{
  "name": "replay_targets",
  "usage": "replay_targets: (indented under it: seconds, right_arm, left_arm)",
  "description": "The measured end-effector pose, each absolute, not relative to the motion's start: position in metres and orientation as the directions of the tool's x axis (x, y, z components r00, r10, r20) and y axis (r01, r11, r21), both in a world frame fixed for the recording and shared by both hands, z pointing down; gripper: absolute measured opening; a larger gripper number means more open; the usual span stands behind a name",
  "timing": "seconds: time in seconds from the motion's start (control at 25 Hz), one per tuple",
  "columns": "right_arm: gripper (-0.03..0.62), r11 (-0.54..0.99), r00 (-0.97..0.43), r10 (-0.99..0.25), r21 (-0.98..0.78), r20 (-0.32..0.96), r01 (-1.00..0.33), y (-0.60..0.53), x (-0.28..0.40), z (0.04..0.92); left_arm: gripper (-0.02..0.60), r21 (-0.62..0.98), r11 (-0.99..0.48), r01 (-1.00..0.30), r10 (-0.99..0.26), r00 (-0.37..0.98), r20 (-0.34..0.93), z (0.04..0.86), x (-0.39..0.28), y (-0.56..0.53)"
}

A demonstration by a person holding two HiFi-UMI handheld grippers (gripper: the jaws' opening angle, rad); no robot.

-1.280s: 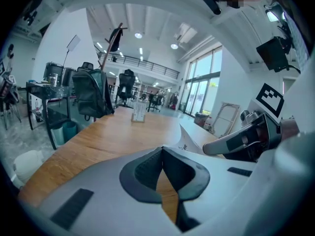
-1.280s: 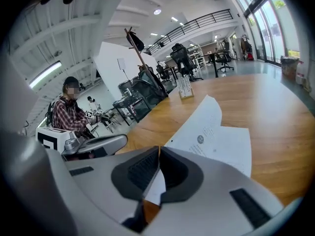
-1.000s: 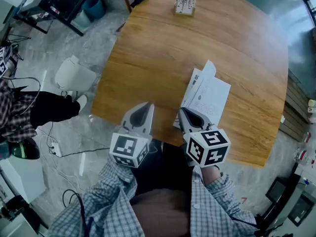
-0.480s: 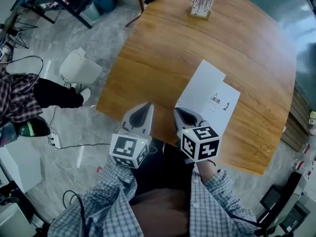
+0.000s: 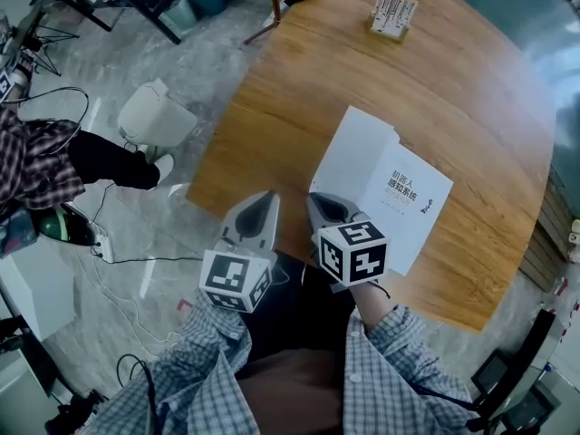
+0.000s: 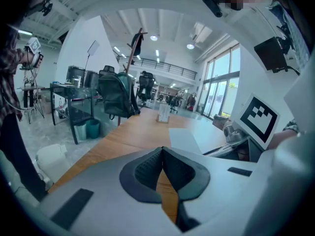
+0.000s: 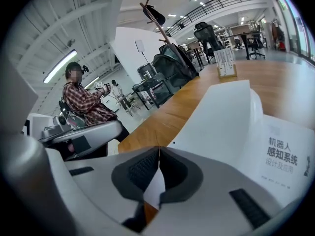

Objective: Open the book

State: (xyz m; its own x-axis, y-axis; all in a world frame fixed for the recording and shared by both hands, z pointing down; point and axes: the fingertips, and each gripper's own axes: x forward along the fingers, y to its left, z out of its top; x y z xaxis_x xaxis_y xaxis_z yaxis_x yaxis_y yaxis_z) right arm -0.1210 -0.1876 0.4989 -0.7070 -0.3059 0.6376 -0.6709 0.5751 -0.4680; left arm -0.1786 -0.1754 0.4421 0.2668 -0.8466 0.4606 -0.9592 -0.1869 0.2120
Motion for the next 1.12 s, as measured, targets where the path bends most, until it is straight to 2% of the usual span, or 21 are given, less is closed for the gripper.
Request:
replay_targets:
  seconds: [0.72, 1.12]
  right_arm:
    - [0.023, 0.548, -0.684, -0.28, -0.472, 0.674, -0.69, -0.207, -0.166, 0.55]
    - [0.025, 0.528, -0.708, -0.366, -0.492, 0.604, -0.692, -0.212, -0.157, 0.536]
  left_arm:
    - [0.008, 0.21, -0.123, -0.97, -0.845, 0.213, 0.491, 0.45, -0.216, -0.165]
    - [0.008, 0.215, -0.181, -0.96, -0.832, 0.266, 0.487, 0.452, -0.2, -0.17]
